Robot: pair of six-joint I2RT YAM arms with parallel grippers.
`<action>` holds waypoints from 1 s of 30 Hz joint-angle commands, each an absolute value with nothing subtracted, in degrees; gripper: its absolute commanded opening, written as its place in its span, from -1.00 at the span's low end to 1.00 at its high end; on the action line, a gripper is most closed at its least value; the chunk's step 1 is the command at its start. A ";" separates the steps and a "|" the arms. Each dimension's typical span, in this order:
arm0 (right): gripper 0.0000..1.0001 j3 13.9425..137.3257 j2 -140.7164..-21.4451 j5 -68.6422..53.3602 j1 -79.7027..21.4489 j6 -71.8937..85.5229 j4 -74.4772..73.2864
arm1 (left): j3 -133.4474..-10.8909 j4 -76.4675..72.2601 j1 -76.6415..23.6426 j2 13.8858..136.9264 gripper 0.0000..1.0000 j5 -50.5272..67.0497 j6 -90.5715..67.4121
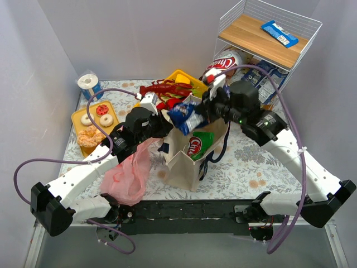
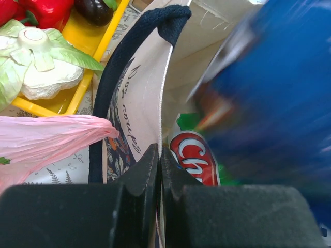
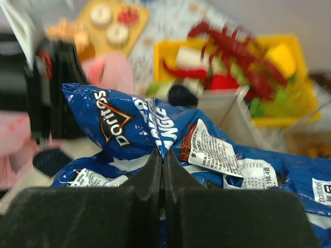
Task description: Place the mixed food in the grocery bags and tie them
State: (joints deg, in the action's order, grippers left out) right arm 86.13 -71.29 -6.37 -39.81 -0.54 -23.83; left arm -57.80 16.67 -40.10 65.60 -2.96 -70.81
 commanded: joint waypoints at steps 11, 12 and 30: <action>-0.97 75.14 -73.98 13.71 -49.48 -4.48 -29.80 | -57.48 14.15 -40.08 65.13 -1.00 -2.99 -71.54; -0.97 75.41 -74.70 12.23 -49.66 -4.57 -27.62 | -57.39 14.15 -40.08 65.04 -1.00 -2.81 -71.54; -0.38 74.22 -84.91 2.54 -49.75 8.35 -26.79 | -54.58 14.41 -40.08 62.58 -1.00 -3.08 -72.33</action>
